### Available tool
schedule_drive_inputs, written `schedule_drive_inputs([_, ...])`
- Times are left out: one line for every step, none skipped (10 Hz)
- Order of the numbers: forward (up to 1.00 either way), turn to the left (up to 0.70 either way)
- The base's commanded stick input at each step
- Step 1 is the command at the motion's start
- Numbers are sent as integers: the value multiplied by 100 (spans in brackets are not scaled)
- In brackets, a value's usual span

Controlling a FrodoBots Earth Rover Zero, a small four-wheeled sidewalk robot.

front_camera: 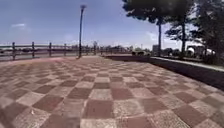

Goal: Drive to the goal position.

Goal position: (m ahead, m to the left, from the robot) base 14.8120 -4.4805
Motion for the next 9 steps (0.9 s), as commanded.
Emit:
schedule_drive_inputs([70, 0])
schedule_drive_inputs([70, 0])
schedule_drive_inputs([70, 0])
schedule_drive_inputs([70, 0])
schedule_drive_inputs([70, 0])
schedule_drive_inputs([70, 0])
schedule_drive_inputs([70, 0])
schedule_drive_inputs([70, 0])
schedule_drive_inputs([70, 0])
